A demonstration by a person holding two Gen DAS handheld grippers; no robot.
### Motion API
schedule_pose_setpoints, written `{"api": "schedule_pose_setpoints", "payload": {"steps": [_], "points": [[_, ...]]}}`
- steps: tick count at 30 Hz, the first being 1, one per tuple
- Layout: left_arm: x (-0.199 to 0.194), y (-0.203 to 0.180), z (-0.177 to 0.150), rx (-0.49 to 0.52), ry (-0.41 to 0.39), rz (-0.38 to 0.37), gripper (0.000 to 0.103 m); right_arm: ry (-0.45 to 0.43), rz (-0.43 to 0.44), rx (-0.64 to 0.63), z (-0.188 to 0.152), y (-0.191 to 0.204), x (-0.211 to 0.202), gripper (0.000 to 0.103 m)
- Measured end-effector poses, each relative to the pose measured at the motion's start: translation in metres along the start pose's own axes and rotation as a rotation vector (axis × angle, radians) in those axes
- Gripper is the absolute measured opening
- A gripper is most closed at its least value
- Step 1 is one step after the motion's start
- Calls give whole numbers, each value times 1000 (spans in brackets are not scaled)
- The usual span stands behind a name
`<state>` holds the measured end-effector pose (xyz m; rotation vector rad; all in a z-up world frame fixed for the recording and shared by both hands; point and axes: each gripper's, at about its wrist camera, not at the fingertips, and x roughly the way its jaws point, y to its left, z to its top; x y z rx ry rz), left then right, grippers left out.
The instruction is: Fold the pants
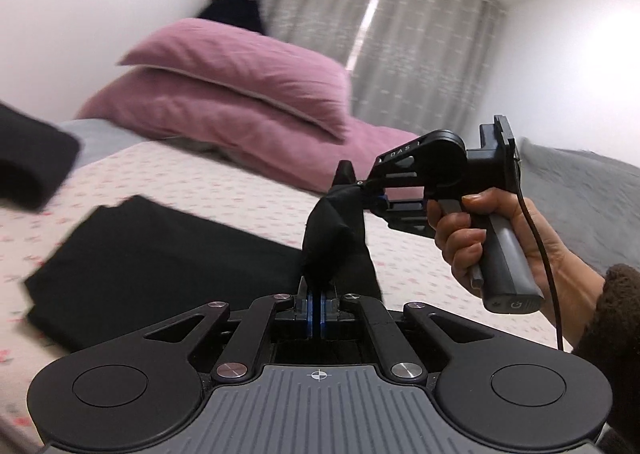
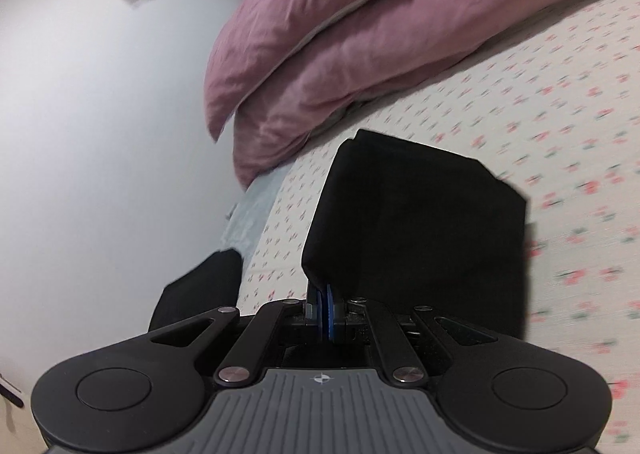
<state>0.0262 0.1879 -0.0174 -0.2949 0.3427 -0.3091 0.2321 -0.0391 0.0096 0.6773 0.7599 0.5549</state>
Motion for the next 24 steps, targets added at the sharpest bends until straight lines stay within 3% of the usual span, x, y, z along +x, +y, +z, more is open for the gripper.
{"api": "schedule_pose_setpoints", "payload": {"steps": [5,11,14,15,16,17,19,24], "points": [[-1,32,0,-86,60,115,3,64,-34,-13,-13,16,49,5],[8,60,0,-104,206,194,19,116,-99,-12,-31,20,83,12],[1,64,-1,-95,210,198,33,127,-95,17,-31,19,88,21],[-1,65,1,-93,199,202,43,134,-87,22,-30,19,87,27],[-3,64,4,-71,202,200,60,141,-70,28,-29,19,85,30],[-1,64,6,-47,205,197,64,147,-45,29,-28,19,81,35],[-7,63,9,-8,189,183,67,151,-24,-3,-27,20,71,39],[1,65,26,83,181,114,70,143,-81,-157,-29,18,36,46]]}}
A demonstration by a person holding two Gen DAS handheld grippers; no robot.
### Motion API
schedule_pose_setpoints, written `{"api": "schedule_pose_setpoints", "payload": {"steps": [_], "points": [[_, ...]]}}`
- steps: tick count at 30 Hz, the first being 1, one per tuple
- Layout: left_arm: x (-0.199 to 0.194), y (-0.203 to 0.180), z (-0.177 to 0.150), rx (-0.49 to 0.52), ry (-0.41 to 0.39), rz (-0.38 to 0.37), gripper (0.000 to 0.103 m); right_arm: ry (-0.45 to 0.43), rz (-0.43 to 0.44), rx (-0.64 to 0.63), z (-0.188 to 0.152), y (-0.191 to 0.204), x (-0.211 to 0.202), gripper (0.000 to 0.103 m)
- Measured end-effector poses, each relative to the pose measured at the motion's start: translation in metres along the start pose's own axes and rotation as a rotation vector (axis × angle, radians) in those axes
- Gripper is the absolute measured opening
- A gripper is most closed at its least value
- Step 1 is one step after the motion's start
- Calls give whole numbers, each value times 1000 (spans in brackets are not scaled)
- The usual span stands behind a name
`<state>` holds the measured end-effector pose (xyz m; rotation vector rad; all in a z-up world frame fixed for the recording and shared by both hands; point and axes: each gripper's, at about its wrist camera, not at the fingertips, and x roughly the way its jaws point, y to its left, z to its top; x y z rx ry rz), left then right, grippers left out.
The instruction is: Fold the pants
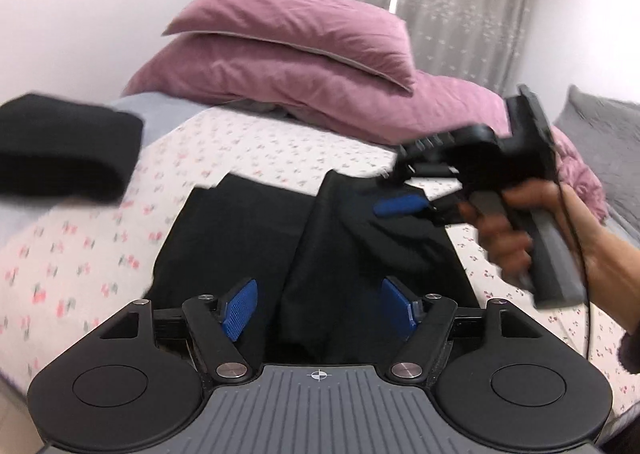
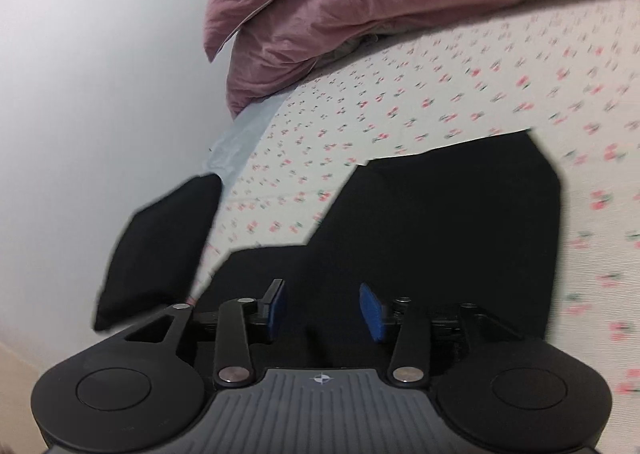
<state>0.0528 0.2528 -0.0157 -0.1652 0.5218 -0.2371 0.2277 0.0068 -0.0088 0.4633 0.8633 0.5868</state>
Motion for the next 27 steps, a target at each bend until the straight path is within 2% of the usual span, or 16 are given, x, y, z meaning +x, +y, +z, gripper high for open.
{"api": "schedule_pose_setpoints", "payload": {"steps": [3,8,12,15,17,21,22,23,27], "points": [[21,5,18,-1,35,-52,66,-18,-15,-31,-7,-9,-17,49],[60,11,35,-89,80,-104,60,-51,-36,-48,-20,-24,-38,54],[88,10,39,-115,123,-64,49,-65,-34,-70,-29,-32,-46,59],[106,10,42,-141,146,-41,37,-74,-38,-97,-35,-34,-49,60],[116,10,45,-162,155,-25,33,-75,-47,-116,-39,-34,-51,61],[126,10,47,-210,173,16,14,-77,-49,-123,-44,-36,-52,63],[126,9,48,-221,173,24,7,-78,-47,-120,-45,-36,-52,63],[124,6,49,-223,164,28,4,-79,-45,-115,-45,-36,-53,63],[100,-8,59,-162,60,48,2,-84,-39,-109,-45,-37,-57,64]]}}
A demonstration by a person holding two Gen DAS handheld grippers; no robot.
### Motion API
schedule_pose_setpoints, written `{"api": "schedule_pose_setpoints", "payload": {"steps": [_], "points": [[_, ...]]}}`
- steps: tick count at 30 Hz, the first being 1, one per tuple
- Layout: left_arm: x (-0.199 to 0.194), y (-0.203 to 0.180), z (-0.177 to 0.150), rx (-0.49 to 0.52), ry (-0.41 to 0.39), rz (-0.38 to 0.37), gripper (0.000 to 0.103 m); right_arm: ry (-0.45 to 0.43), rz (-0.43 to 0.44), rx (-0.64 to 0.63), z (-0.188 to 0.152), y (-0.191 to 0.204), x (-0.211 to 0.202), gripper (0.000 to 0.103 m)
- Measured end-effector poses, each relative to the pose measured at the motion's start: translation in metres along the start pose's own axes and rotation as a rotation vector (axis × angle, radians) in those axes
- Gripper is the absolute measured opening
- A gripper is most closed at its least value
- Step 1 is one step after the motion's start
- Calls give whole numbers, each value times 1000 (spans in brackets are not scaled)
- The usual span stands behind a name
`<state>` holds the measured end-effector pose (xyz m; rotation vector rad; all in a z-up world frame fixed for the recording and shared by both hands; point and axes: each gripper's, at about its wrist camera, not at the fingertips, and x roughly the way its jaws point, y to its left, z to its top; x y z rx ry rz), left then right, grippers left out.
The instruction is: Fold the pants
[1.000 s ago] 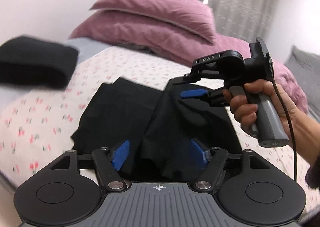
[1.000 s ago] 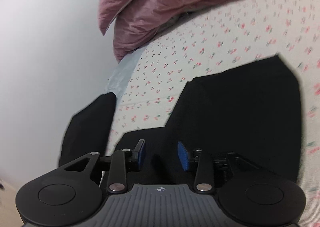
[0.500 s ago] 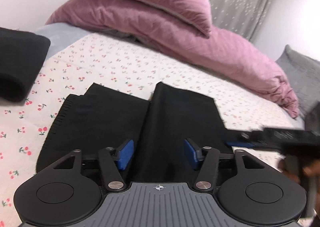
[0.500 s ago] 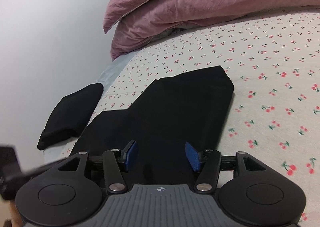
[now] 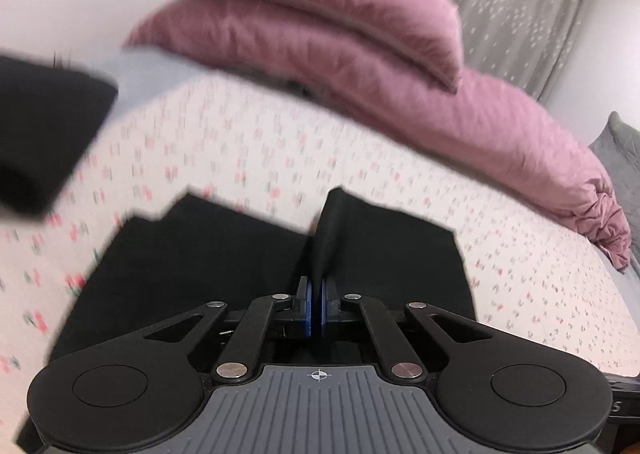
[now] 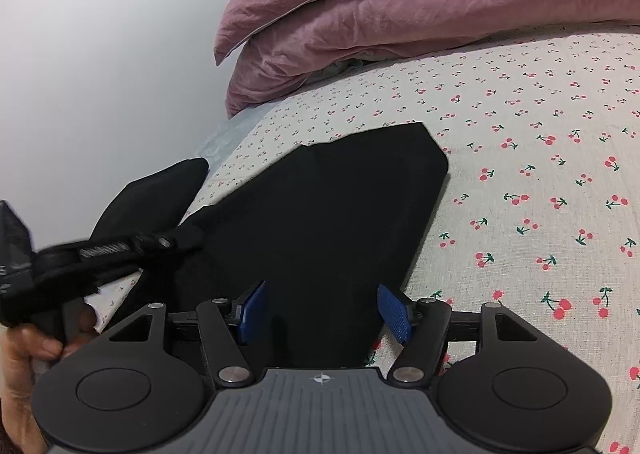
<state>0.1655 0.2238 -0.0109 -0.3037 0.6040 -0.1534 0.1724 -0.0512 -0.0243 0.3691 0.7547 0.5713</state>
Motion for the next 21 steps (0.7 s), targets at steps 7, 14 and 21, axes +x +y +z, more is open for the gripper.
{"api": "schedule_pose_setpoints", "payload": {"steps": [7,14,21], "points": [[-33,25,13,-26,-90,33,2,1,3,-2,0,1,0,66],[-40,84,9,-139,-94,125,2,16,13,12,-2,3,11,67],[-35,114,7,-181,7,170,35,52,30,17,-5,8,22,67]]}}
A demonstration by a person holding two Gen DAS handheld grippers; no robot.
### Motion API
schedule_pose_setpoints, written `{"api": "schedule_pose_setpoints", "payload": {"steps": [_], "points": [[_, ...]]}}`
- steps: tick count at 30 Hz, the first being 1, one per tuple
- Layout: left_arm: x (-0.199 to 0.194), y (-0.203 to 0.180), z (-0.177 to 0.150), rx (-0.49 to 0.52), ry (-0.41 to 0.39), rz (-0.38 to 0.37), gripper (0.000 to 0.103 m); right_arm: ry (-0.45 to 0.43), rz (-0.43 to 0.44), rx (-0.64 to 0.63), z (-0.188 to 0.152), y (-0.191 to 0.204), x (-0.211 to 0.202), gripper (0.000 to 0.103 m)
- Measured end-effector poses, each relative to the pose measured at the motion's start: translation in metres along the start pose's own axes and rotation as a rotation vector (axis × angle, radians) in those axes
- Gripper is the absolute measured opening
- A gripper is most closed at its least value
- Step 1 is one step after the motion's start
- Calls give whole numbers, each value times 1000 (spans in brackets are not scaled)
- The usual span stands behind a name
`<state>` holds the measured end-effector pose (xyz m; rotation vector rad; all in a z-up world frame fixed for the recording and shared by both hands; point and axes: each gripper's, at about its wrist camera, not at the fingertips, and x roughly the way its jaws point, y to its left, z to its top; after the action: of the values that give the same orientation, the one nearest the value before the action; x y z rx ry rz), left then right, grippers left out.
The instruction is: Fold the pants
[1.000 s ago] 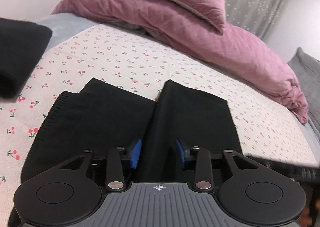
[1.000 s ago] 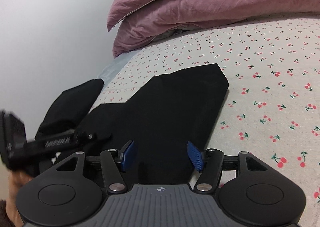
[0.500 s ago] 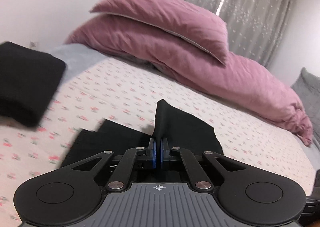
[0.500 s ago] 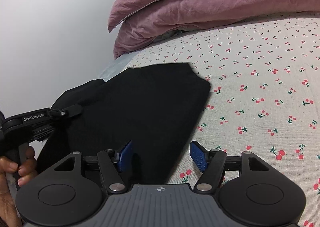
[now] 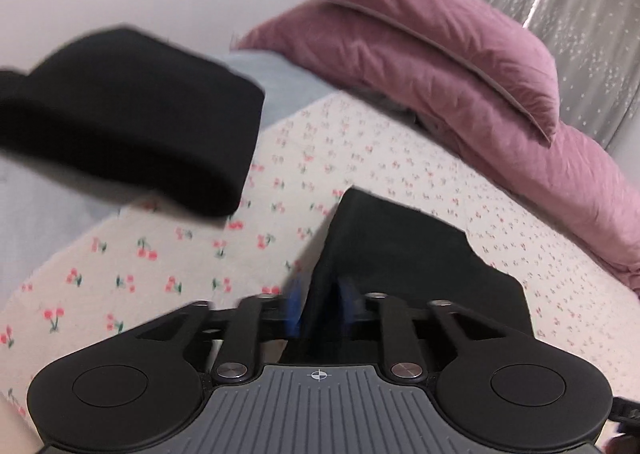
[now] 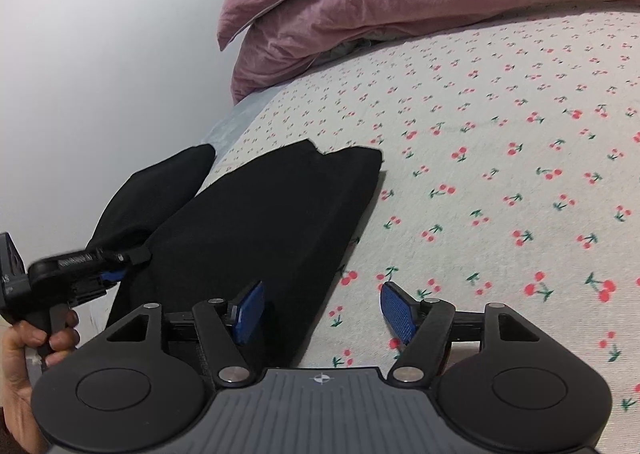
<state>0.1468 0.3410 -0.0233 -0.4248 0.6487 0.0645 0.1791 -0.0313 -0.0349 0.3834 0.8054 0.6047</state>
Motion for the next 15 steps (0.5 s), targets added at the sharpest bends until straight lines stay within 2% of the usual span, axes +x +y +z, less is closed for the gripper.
{"api": "schedule_pose_setpoints", "payload": {"steps": [1,3,6,11,15], "points": [[-3,3,2,-4,-10,-20,55,7,0,-4,0,1,2,67],[-3,6,7,15,-25,-50,71,17,-2,0,0,-1,3,67],[13,14,15,23,68,-113,71,24,16,42,2,-5,3,68],[49,37,20,-80,226,-231,66,41,85,145,3,-11,8,67],[68,45,19,-132,251,-336,61,47,99,184,4,-11,18,59]]}}
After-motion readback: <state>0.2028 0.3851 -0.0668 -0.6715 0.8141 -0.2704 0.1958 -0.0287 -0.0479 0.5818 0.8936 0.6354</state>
